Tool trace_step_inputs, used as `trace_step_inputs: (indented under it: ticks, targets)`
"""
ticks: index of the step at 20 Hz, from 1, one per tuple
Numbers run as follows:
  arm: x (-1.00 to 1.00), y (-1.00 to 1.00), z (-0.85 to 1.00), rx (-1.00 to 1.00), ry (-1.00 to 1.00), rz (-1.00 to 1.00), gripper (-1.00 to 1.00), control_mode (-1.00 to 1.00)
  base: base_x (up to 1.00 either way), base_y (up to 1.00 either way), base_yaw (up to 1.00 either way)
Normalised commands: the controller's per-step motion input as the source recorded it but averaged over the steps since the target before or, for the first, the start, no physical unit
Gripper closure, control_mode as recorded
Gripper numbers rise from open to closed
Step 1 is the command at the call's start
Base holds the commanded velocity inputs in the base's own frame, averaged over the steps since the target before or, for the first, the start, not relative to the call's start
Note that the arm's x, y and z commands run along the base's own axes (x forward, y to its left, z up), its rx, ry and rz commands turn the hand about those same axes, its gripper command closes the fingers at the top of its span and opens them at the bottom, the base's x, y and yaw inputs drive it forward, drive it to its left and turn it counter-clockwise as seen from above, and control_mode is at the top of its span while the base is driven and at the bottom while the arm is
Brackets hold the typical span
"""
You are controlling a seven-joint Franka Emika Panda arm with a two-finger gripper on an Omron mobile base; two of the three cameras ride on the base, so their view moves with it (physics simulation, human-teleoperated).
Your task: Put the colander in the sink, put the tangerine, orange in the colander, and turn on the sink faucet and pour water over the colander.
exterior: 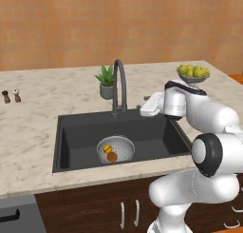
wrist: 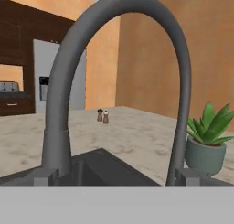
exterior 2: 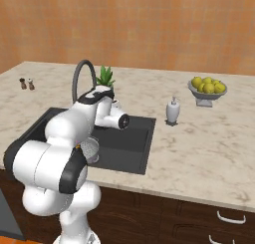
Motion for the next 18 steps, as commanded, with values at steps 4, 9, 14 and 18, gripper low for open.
trace_step_inputs:
  ticks: [4,9,14,18]
  targets:
    - [0.38,-0.01,-0.03,0.00,0.00,-0.02,-1.00,-1.00,0.00,0.00,0.00]
    - [0.42,-0.07,-0.12,0.00,0.00,0.00,-1.00,-1.00,0.00,0.00,0.00]
    - [0.32,-0.12,-0.21,0.00,-0.02,0.00,-1.00,-1.00,0.00,0.00,0.00]
    - [0.36,0.00,-0.17,0.00,-0.02,0.00,-1.00,-1.00,0.00,0.00,0.00]
